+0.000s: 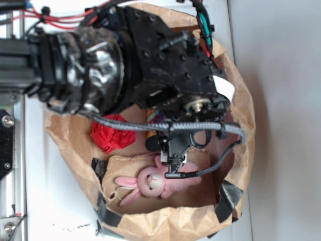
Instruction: Grab the rock.
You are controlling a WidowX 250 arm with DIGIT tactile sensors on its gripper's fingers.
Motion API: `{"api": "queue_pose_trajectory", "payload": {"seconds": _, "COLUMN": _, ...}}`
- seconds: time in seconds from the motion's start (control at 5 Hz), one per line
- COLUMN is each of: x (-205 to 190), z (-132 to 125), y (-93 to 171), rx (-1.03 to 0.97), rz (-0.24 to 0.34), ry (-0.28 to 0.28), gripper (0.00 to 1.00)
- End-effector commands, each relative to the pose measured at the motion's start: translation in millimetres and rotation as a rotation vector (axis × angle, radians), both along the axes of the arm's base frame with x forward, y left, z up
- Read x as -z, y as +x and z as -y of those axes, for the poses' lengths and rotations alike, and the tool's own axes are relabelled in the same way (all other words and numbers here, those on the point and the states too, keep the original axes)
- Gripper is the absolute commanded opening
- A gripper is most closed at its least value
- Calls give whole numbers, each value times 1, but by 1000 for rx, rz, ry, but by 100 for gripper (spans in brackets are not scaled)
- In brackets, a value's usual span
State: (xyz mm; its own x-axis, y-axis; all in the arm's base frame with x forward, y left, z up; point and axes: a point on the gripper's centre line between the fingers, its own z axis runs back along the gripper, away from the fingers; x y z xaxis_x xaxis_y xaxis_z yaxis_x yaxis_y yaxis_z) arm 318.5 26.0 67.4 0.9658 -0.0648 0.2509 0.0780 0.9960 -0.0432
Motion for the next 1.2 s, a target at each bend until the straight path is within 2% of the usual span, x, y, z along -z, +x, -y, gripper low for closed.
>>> {"api": "queue_pose_trajectory", "payload": {"seconds": 0.0, "x": -17, "z": -5, "y": 10, "rx": -24, "rz": 105, "ry": 36, "gripper": 100}}
{"api": "queue_pose_trajectory", "payload": {"seconds": 0.2, "x": -7, "z": -2, "y": 13, "rx": -23, "rz": 112, "ry": 66, "gripper": 100}}
{"api": "queue_pose_trajectory", "payload": {"seconds": 0.4, "x": 13, "z": 3, "y": 13, "rx": -17, "rz": 121, "ry": 124, "gripper": 100}}
{"api": "queue_pose_trajectory", "payload": {"seconds": 1.0, "x": 25, "z": 8, "y": 5, "rx": 13, "rz": 139, "ry": 143, "gripper": 100}}
